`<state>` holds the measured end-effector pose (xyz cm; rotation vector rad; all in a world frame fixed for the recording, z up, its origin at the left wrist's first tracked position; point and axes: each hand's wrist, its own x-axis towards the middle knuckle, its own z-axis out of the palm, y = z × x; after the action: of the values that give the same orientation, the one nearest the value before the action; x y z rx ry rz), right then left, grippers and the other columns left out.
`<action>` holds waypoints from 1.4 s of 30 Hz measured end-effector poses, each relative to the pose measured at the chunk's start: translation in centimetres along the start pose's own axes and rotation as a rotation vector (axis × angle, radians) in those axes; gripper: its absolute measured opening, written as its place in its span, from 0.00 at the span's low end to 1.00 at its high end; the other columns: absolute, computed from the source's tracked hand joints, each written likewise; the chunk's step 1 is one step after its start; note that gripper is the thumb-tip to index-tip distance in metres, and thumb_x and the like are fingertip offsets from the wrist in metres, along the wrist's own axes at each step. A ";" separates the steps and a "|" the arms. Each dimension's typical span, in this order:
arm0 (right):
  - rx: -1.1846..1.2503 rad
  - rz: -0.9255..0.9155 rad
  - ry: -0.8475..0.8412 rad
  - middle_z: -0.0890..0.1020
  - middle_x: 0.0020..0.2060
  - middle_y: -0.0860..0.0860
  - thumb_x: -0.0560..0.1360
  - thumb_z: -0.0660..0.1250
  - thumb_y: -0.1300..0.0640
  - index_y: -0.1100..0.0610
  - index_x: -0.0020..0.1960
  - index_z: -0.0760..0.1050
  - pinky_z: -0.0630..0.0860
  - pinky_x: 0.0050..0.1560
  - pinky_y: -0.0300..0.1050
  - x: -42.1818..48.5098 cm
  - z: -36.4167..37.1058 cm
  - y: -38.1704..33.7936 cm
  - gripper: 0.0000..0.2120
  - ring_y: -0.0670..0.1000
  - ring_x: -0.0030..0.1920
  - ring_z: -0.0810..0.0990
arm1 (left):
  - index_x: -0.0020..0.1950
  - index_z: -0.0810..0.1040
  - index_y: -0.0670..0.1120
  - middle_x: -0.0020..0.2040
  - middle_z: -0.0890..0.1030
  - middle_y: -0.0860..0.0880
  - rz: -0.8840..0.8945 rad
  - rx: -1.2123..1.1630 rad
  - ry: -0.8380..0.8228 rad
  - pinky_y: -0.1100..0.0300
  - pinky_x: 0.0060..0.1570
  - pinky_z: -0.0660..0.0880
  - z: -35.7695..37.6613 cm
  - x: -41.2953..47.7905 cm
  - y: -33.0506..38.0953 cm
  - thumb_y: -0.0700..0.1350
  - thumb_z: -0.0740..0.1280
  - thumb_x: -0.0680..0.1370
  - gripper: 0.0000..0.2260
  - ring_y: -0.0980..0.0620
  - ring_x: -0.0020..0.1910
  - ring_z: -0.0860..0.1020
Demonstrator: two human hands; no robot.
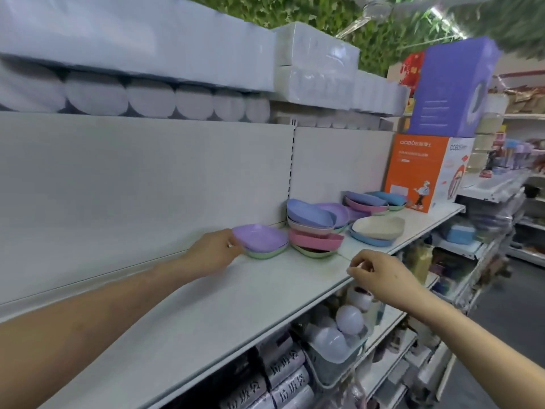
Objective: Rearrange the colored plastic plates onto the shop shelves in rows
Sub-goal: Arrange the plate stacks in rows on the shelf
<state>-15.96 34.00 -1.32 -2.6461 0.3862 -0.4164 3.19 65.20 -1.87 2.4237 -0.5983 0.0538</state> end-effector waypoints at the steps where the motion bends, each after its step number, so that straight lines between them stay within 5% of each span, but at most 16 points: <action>1: -0.003 -0.004 0.004 0.84 0.38 0.46 0.80 0.68 0.45 0.47 0.48 0.79 0.81 0.42 0.52 1.5 -0.3 0.6 0.06 0.46 0.36 0.83 | 0.49 0.76 0.52 0.45 0.82 0.49 -0.028 -0.004 0.019 0.52 0.46 0.79 0.3 1.3 0.0 0.55 0.66 0.80 0.07 0.49 0.38 0.79; 8: 0.062 -0.018 0.103 0.82 0.40 0.47 0.79 0.68 0.49 0.49 0.47 0.79 0.76 0.45 0.49 9.2 -1.2 4.1 0.05 0.49 0.42 0.79 | 0.51 0.71 0.45 0.44 0.82 0.44 -0.178 0.015 0.104 0.51 0.42 0.77 2.3 6.6 -0.3 0.55 0.69 0.78 0.15 0.44 0.40 0.81; 18: 0.105 -0.181 0.017 0.84 0.40 0.45 0.79 0.68 0.51 0.50 0.45 0.80 0.72 0.39 0.44 17.4 -1.4 6.6 0.06 0.47 0.43 0.81 | 0.49 0.76 0.46 0.48 0.82 0.45 -0.304 0.062 0.145 0.49 0.47 0.78 2.5 7.6 1.3 0.40 0.69 0.73 0.07 0.44 0.48 0.81; 29: 0.178 -0.322 -0.054 0.84 0.40 0.49 0.80 0.67 0.53 0.52 0.47 0.80 0.76 0.45 0.48 20.3 -2.1 7.4 0.05 0.52 0.42 0.82 | 0.48 0.77 0.49 0.41 0.82 0.49 -0.396 0.279 0.226 0.54 0.47 0.79 1.4 6.0 3.5 0.43 0.68 0.74 0.04 0.46 0.45 0.82; 39: 0.173 -0.350 -0.057 0.83 0.40 0.47 0.79 0.66 0.53 0.50 0.47 0.80 0.78 0.41 0.48 24.8 -1.4 6.3 0.05 0.51 0.40 0.80 | 0.44 0.78 0.42 0.32 0.84 0.47 -0.396 0.188 0.356 0.50 0.45 0.82 -0.8 5.6 4.0 0.40 0.63 0.76 0.05 0.46 0.35 0.84; 42: 0.136 -0.369 -0.068 0.83 0.43 0.47 0.79 0.67 0.55 0.51 0.49 0.81 0.74 0.40 0.45 26.4 -0.6 5.4 0.04 0.49 0.43 0.80 | 0.47 0.78 0.39 0.39 0.84 0.41 -0.416 0.014 0.402 0.48 0.43 0.84 -1.3 5.0 3.9 0.38 0.62 0.78 0.06 0.42 0.36 0.85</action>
<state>6.90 20.35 2.77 -2.5870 -0.1519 -0.4458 6.15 61.24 2.31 2.4054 0.0876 0.3601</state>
